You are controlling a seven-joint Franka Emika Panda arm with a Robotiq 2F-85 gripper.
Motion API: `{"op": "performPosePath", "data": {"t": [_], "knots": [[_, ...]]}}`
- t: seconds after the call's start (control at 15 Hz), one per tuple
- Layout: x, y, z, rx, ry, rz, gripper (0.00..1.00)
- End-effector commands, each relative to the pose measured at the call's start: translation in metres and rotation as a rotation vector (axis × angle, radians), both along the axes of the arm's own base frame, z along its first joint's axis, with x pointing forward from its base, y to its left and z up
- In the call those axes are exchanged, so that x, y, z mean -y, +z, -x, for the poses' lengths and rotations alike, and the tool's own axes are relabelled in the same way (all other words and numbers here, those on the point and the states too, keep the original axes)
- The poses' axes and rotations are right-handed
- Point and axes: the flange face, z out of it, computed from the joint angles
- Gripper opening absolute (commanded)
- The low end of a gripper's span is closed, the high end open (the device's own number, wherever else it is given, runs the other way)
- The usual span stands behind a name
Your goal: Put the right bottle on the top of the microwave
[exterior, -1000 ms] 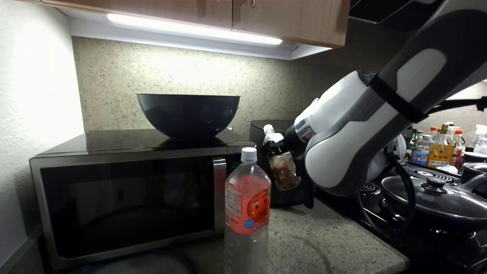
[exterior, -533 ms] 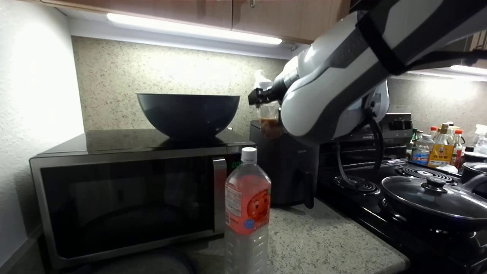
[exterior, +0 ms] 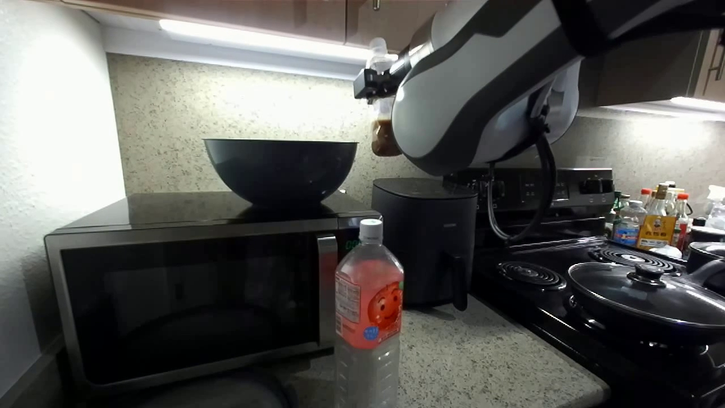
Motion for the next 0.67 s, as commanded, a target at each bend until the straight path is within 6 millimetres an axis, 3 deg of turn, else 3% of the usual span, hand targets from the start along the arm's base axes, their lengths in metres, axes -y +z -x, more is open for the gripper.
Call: {"op": "performPosePath", "data": {"t": [0.0, 0.33, 0.6], "knots": [[-0.001, -0.001, -0.007, 0.011, 0.006, 0.046, 0.26], [-0.022, -0.018, -0.04, -0.168, 0.1, 0.044, 0.26], [-0.047, -0.009, -0.085, -0.257, 0.176, 0.031, 0.26]]}}
